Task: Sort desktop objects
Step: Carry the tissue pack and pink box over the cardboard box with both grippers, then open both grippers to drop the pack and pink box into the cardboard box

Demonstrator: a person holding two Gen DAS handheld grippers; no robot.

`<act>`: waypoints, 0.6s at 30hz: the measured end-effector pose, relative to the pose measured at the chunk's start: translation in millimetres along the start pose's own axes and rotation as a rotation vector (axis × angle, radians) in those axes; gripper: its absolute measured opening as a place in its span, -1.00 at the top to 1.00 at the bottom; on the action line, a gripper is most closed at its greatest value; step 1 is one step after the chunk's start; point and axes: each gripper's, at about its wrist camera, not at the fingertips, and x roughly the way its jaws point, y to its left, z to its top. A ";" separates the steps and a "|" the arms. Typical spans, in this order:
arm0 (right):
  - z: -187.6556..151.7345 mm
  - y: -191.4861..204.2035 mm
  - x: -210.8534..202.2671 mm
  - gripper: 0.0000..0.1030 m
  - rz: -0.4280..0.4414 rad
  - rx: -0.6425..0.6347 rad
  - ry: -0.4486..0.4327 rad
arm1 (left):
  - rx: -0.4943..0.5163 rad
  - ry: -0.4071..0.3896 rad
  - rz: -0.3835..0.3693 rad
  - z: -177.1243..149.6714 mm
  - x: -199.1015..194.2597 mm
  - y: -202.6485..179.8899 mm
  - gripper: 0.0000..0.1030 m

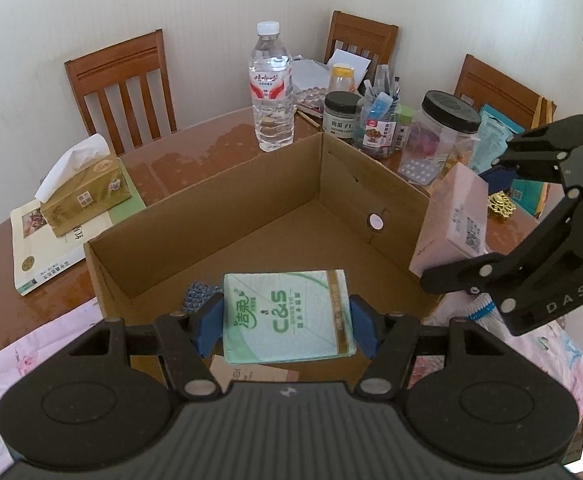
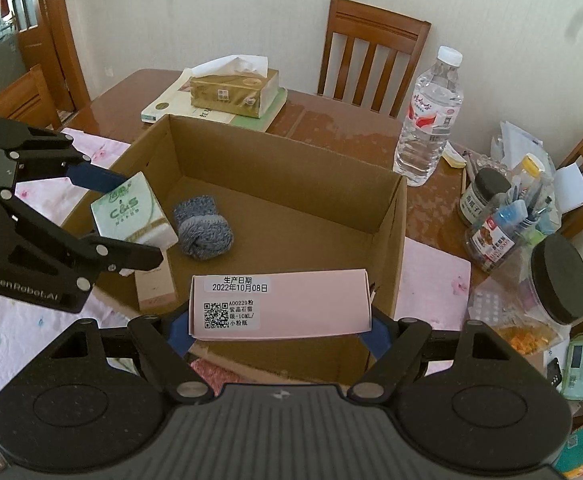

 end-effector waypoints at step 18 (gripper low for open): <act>-11.2 -15.6 2.4 -1.00 0.035 0.043 0.011 | -0.017 0.018 0.034 6.7 2.8 -6.5 -0.77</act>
